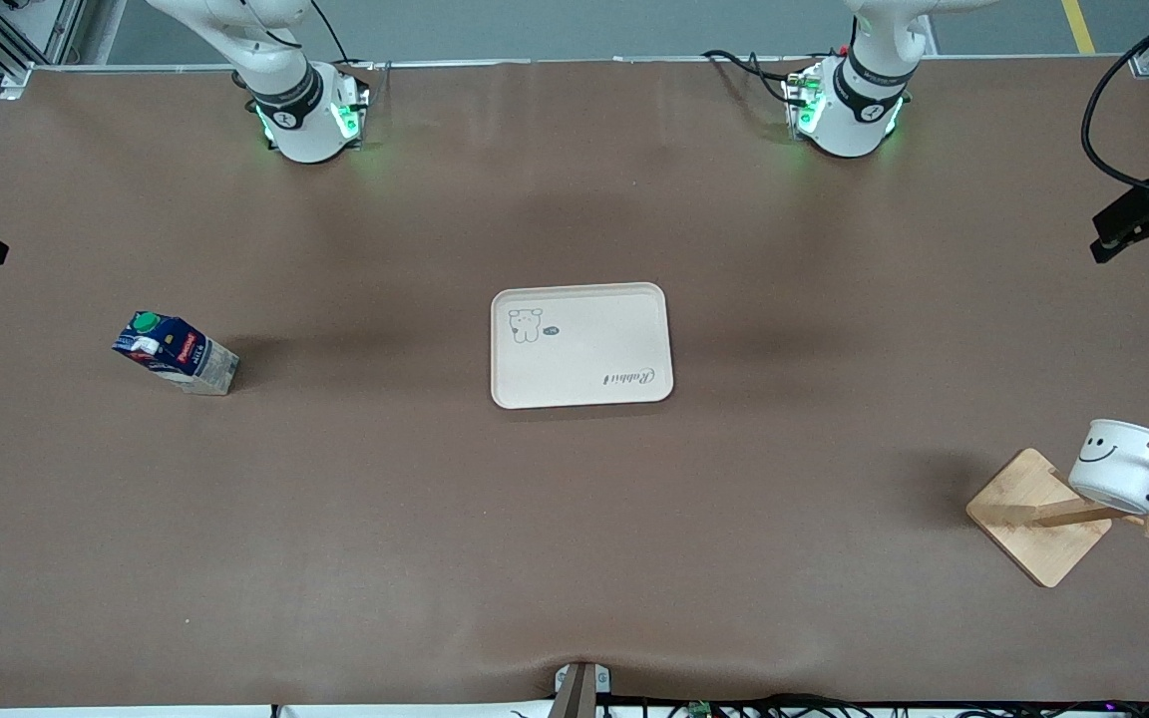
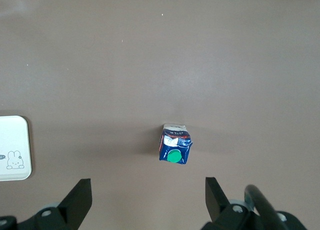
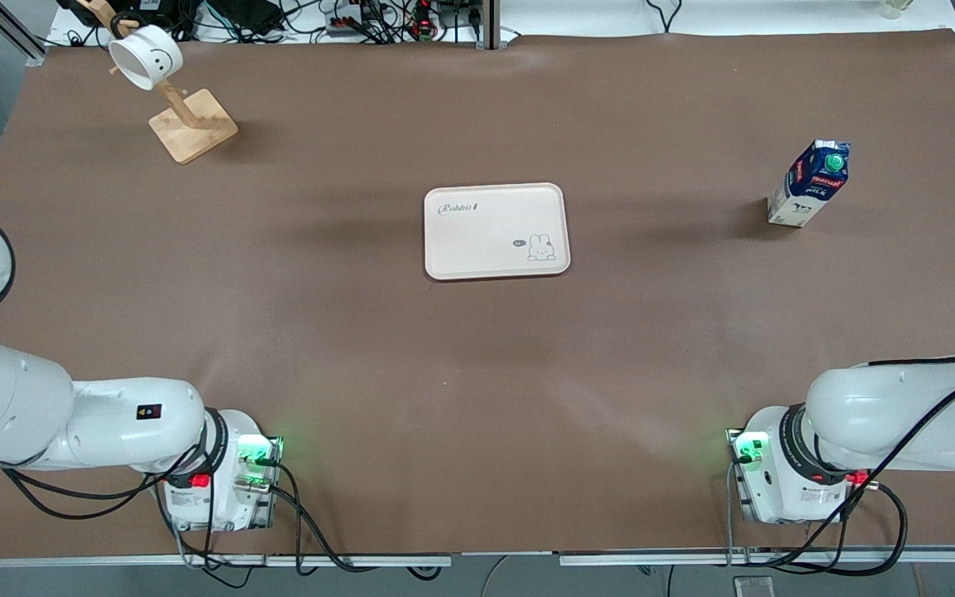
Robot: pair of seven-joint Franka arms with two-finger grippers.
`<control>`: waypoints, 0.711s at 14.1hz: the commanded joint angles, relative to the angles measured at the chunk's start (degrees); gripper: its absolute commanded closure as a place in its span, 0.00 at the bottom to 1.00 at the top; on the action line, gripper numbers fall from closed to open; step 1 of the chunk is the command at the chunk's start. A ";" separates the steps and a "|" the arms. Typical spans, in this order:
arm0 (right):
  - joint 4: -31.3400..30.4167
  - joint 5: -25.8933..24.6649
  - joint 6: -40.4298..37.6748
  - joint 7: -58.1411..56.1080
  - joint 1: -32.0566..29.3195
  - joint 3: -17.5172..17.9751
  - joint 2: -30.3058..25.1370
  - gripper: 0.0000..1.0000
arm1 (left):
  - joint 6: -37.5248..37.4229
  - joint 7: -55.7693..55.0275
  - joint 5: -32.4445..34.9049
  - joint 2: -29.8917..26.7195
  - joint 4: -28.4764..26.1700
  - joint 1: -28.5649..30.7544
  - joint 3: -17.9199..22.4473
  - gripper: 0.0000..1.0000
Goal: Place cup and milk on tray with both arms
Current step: 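Move the left gripper toward the white mug on the wooden stand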
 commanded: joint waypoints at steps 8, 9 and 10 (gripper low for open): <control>0.90 -0.14 2.08 -0.05 -0.71 0.75 0.10 0.00 | 14.51 1.41 -7.10 2.41 -6.51 9.67 -0.40 0.00; 0.90 -0.14 2.09 -0.14 -0.71 0.75 0.10 0.00 | 16.61 2.03 -10.00 2.77 -8.51 10.82 -0.32 0.00; 0.90 -0.14 1.91 -0.14 -0.19 0.84 0.10 0.00 | 20.63 2.12 -11.33 2.42 -12.19 11.27 -0.32 0.00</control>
